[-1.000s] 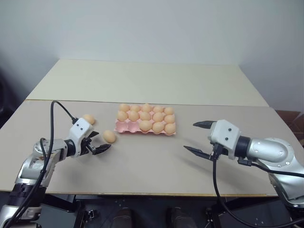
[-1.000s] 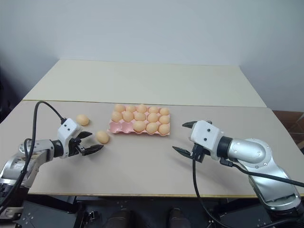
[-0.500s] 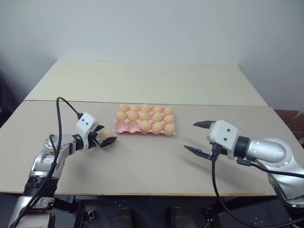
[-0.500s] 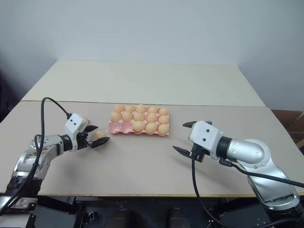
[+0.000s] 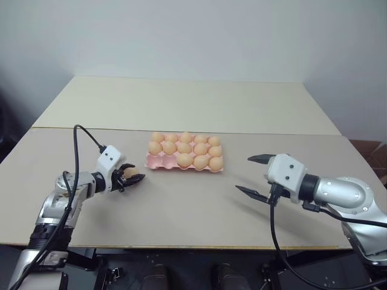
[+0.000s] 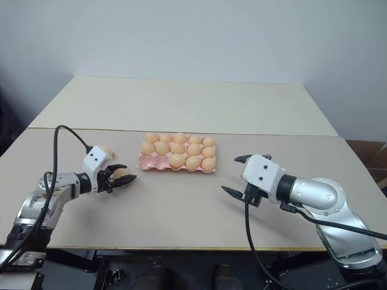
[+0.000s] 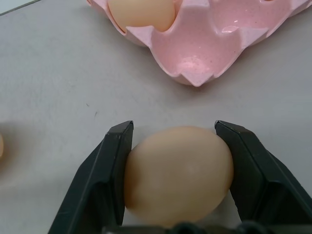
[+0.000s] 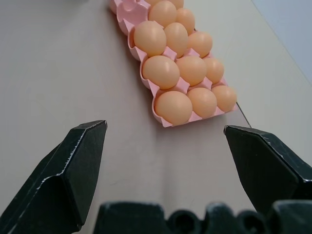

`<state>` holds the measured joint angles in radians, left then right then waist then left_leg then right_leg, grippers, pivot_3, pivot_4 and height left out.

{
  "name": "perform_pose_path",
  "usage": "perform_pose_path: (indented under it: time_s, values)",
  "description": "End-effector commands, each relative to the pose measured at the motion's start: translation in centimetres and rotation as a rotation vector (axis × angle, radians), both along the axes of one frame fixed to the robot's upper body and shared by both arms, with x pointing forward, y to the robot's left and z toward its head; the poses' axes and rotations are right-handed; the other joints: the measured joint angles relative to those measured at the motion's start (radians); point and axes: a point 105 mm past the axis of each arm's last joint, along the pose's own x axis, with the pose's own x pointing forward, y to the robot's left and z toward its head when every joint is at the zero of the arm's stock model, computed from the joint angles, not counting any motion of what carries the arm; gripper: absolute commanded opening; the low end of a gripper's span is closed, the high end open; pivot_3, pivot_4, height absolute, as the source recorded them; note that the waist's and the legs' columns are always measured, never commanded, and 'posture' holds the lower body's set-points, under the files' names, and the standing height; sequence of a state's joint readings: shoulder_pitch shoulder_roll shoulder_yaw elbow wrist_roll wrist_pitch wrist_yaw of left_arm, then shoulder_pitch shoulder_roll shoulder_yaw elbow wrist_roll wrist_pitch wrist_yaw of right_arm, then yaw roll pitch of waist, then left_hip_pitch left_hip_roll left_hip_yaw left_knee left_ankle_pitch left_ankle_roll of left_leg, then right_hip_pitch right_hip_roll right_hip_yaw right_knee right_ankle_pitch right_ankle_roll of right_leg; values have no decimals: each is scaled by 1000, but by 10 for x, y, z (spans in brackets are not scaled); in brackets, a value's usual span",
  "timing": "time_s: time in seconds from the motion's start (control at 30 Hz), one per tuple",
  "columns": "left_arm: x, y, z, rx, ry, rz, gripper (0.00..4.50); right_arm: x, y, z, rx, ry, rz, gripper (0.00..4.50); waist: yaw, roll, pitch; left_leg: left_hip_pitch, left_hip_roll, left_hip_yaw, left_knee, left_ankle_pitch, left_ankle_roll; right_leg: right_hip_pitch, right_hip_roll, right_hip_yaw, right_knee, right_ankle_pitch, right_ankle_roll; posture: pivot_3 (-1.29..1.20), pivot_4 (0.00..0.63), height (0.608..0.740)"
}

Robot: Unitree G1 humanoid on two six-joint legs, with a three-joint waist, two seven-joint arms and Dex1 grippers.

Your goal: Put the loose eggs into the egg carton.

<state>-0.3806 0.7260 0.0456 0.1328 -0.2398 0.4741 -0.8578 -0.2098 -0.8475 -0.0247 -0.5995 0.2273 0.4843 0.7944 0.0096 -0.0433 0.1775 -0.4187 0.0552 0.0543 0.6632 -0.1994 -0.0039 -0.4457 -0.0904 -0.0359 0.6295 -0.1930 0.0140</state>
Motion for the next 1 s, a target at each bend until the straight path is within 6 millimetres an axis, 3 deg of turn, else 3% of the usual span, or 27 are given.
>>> perform_pose_path:
  time_s: [0.03, 0.17, 0.27, 0.53, 0.87, 1.0]
  values:
    - [-8, 13, 28, 1, -67, 14, 2660, -2, 2, 12, 3, -64, 9, 4500, -4, 0, 0, 0, 0, 0, 0, 0, 0, 0, 0, 0, 0, 0, 0, 0, 150, 740]
    - [-16, 9, 65, -70, -170, -43, 2660, -2, 3, 11, 7, -66, 9, 4500, 0, 0, 0, 0, 1, -1, 0, 0, 0, 0, 0, -1, 0, 0, 0, 0, 150, 740]
    - [-14, -16, 81, -150, -231, -166, 2660, 0, 6, 10, 15, -71, 14, 4500, 12, 0, 0, 1, 0, -2, 0, 0, 0, 3, -1, -2, -1, 0, -1, 0, 150, 740]
    - [25, -58, 74, -205, -274, -228, 2660, 2, 10, 12, 22, -102, -7, 4500, 14, -1, 0, 3, -2, -2, 0, 0, 0, 7, -1, -2, -3, 0, 1, 0, 150, 740]
    - [45, -73, 65, -274, -244, -293, 2660, -6, 4, 11, 22, -116, -61, 4500, 3, -1, 0, 3, -2, -2, 0, 0, 0, 7, -1, -2, -2, 0, 1, 0, 150, 740]
    - [45, -81, 63, -305, -242, -332, 3719, -7, 3, 11, 26, -119, -77, 4500, 3, -1, 0, 3, -2, -2, 0, 0, 0, 7, -1, -2, -2, 0, 2, 0, 150, 740]
